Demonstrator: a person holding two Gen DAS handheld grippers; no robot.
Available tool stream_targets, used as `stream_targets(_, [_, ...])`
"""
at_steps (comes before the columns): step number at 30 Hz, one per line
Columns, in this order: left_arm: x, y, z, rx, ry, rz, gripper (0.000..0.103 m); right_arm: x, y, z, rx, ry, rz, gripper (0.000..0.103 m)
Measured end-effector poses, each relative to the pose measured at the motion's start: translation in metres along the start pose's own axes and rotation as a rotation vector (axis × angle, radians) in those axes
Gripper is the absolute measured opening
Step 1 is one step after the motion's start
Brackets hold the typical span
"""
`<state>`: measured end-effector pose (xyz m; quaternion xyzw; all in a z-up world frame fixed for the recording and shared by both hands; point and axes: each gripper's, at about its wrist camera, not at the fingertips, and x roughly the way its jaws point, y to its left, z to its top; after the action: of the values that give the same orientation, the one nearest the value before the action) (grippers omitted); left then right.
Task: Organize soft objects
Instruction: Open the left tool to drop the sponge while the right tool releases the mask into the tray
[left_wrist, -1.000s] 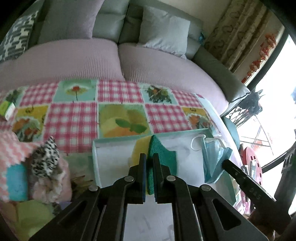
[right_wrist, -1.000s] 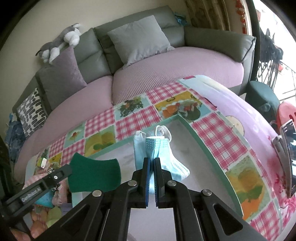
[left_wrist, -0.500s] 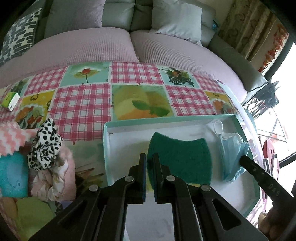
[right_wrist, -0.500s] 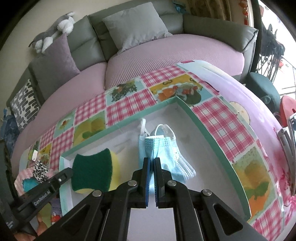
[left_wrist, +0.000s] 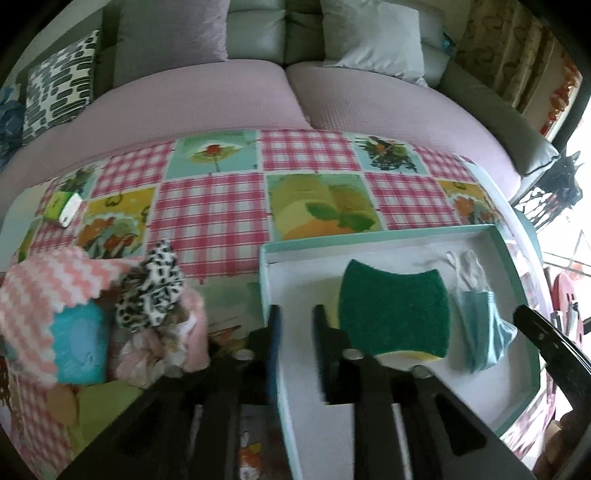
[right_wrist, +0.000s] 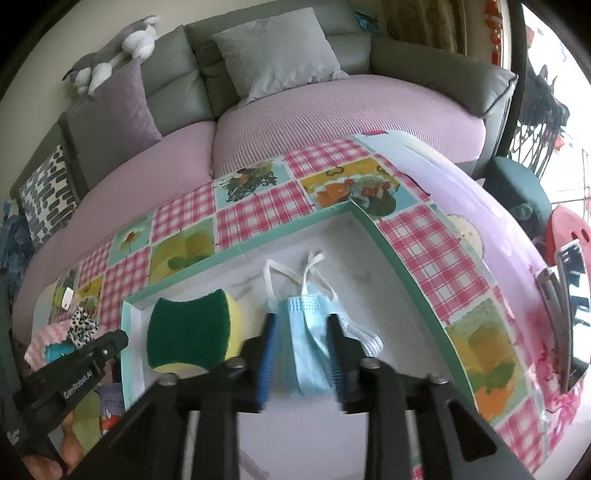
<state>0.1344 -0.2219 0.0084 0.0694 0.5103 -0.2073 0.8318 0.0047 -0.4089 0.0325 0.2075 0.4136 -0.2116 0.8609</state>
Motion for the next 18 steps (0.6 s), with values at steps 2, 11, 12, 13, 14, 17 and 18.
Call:
stream_targets(2, [-0.001,0.001,-0.001,-0.001,0.004,0.029,0.049,-0.002,0.004,-0.001,-0.03,0.003,-0.022,0.051])
stream_targets(11, [-0.004,0.012,-0.003,-0.022,0.005,0.091,0.077,-0.002,0.011,-0.005,-0.096,0.039,-0.045,0.077])
stream_targets(12, [-0.003,0.014,-0.003,-0.026,0.01,0.099,0.077,-0.001,0.011,-0.006,-0.1,0.043,-0.047,0.082])
stream_targets(13, [-0.003,0.015,-0.004,-0.029,0.014,0.105,0.077,-0.001,0.012,-0.006,-0.103,0.045,-0.05,0.084])
stream_targets(14, [-0.002,0.016,-0.004,-0.032,0.017,0.111,0.078,0.0,0.012,-0.006,-0.105,0.045,-0.051,0.084])
stream_targets(17, [0.001,0.02,-0.006,-0.044,0.031,0.123,0.09,-0.001,0.012,-0.005,-0.106,0.046,-0.05,0.091])
stream_targets(18, [0.001,0.02,-0.006,-0.049,0.032,0.126,0.091,-0.001,0.012,-0.006,-0.108,0.045,-0.054,0.096])
